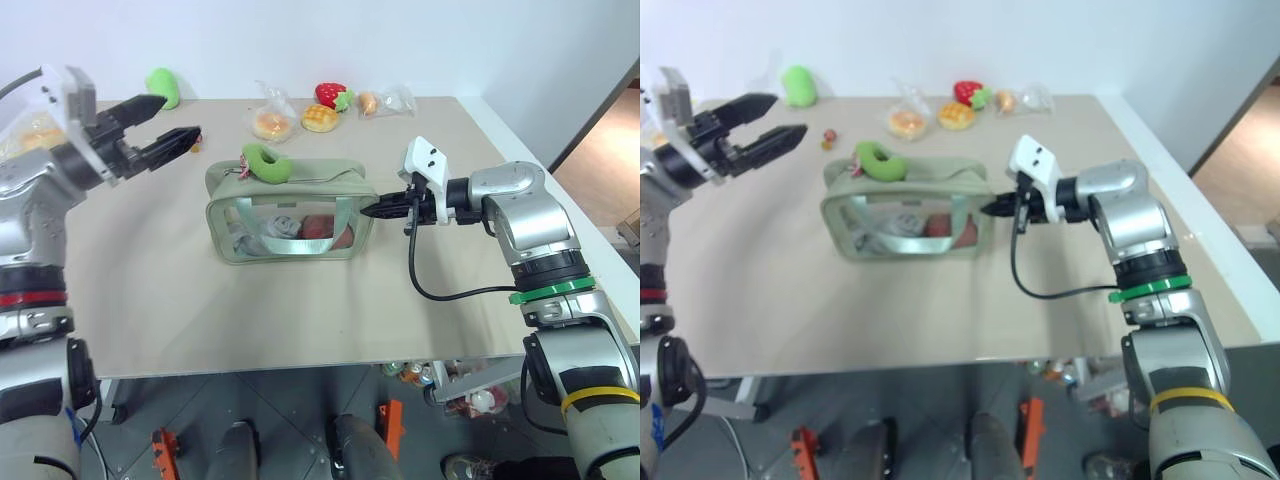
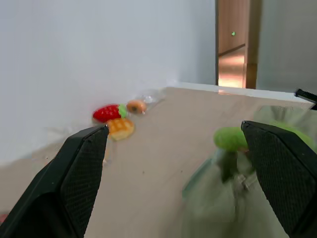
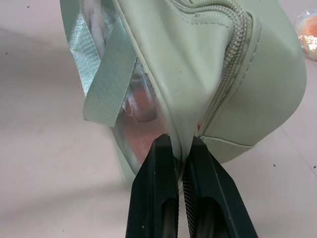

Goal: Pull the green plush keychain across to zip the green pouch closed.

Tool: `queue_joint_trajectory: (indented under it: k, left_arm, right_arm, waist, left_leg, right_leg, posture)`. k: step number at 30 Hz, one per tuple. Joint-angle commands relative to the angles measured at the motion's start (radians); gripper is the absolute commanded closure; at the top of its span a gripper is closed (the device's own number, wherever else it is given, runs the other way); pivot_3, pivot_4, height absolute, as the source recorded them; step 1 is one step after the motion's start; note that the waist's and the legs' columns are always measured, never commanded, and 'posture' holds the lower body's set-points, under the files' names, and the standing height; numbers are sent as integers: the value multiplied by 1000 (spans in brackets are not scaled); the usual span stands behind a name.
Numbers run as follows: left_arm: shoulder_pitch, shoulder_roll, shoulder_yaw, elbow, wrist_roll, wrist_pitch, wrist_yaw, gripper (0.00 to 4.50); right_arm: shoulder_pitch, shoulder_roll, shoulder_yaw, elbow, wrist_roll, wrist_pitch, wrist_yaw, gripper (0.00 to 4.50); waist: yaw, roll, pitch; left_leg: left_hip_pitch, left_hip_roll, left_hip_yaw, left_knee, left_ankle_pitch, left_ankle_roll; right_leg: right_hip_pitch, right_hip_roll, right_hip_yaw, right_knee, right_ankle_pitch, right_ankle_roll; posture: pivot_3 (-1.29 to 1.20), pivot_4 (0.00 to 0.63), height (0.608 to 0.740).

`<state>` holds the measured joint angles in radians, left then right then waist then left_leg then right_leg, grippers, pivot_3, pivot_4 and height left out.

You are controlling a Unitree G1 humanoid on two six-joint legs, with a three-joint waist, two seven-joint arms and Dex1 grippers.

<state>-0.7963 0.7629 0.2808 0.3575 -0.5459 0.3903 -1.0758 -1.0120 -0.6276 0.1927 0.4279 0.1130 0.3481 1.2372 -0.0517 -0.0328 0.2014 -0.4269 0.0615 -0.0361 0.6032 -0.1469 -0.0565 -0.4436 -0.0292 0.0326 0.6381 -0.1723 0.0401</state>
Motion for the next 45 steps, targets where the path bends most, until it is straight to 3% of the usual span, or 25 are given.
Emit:
queue_joint_trajectory:
  k: [1,6,14,17,27,28,37,45]
  left_arm:
    - [90,45,4,-119,-50,106,-45,53]
    - [221,54,-38,-221,-38,152,-67,53]
    - [211,-28,-57,-176,-21,123,-19,53]
    - [193,-66,-57,-152,-10,83,-3,779]
    - [190,-94,-51,-163,-52,106,-14,4312]
    - [190,-94,-50,-163,-54,108,-16,4481]
    - [206,-77,-69,-175,-31,118,-6,4481]
    - [213,-83,-62,-170,-18,102,11,4500]
  right_arm:
    - [-35,-3,-22,-9,5,-18,2,4500]
    - [-38,1,-20,-7,5,-18,3,4500]
    - [-39,-1,-20,-11,5,-13,6,4500]
    - [-39,-2,-22,-14,5,-12,4,4500]
    - [-32,-7,-24,-18,4,-12,1,4500]
    - [-32,-7,-24,-18,4,-12,1,4500]
    - [-31,-4,-29,-18,16,-5,8,4500]
    - [2,-42,-59,-139,112,80,80,1753]
  waist:
    - [1,0,0]
    - [2,0,0]
    - [3,0,0]
    - [2,0,0]
    - [2,0,0]
    - [2,0,0]
    - [2,0,0]
    - [3,0,0]
  left_leg:
    - [0,0,0,0,0,0]
    - [0,0,0,1,0,0]
    - [0,0,0,1,0,0]
    - [0,0,0,1,0,0]
    - [0,0,0,1,0,0]
    - [0,0,0,1,0,0]
    - [0,0,0,1,0,0]
    - [0,0,0,1,0,0]
  right_leg:
    - [0,0,0,0,-1,-1]
    - [0,0,0,0,-2,-4]
    - [0,0,0,1,-2,-5]
    - [0,1,0,1,-2,-5]
    - [0,1,1,1,-2,-4]
    - [0,1,1,1,-2,-4]
    - [0,1,1,1,-2,-4]
    - [0,1,1,1,-2,-4]
  posture:
    - [0,150,740]
    - [0,150,740]
    - [0,150,740]
    - [0,150,740]
    - [0,150,740]
    - [0,150,740]
    - [0,150,740]
    - [0,150,740]
